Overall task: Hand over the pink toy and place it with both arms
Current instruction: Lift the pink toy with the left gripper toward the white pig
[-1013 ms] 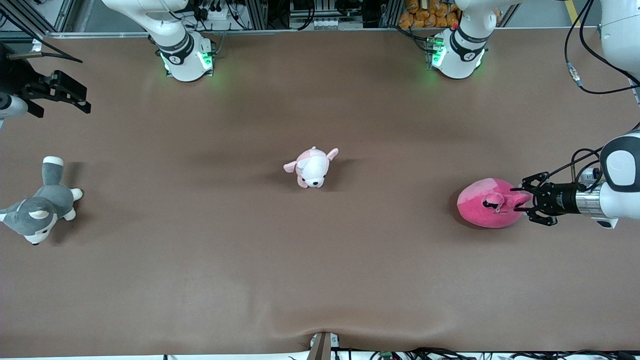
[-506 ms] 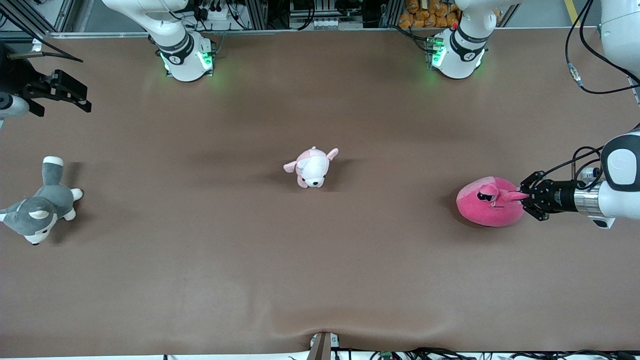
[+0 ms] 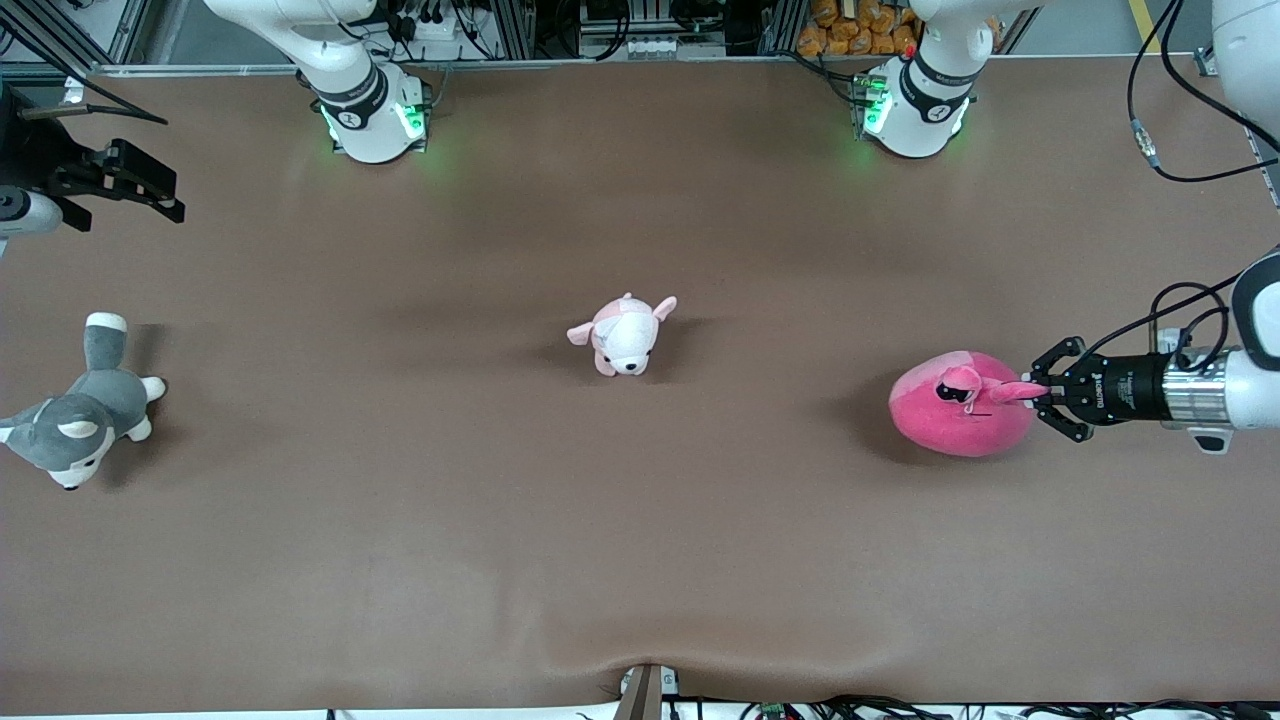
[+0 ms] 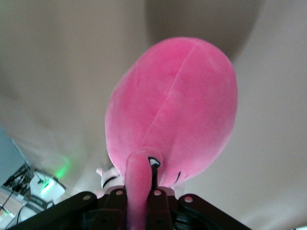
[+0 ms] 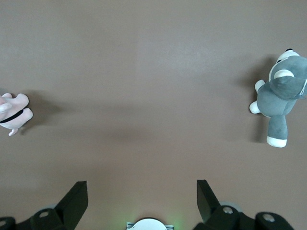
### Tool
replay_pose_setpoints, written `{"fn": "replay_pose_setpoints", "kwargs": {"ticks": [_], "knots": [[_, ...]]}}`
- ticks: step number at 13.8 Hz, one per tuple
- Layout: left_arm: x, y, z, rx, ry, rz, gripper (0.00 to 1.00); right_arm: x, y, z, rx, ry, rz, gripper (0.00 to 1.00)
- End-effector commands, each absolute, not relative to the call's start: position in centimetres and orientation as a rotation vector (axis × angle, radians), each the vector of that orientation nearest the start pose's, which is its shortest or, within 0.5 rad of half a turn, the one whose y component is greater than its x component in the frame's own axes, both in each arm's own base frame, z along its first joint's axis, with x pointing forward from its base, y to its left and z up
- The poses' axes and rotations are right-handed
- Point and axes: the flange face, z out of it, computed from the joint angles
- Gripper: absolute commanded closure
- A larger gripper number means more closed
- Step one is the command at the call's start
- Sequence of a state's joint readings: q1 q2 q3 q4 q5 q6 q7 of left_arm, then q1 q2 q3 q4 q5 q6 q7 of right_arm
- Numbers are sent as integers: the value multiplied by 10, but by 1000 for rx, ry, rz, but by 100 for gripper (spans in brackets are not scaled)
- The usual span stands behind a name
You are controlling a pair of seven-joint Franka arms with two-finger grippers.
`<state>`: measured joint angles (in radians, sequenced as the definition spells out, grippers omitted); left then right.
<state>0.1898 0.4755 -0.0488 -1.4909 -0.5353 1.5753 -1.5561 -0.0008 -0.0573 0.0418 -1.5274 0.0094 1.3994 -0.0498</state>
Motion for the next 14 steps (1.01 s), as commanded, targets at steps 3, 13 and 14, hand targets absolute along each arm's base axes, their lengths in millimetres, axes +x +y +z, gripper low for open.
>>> {"fn": "replay_pose_setpoints", "kwargs": {"ticks": [3, 13, 14], "knots": [[656, -34, 457, 1627, 2287, -989, 100, 537, -4, 640, -3130, -89, 173, 0], [606, -250, 574, 1649, 2349, -874, 100, 557, 21, 631, -2957, 367, 253, 0], [600, -269, 583, 1610, 2376, -877, 100, 556, 36, 631, -2907, 515, 281, 0]]}}
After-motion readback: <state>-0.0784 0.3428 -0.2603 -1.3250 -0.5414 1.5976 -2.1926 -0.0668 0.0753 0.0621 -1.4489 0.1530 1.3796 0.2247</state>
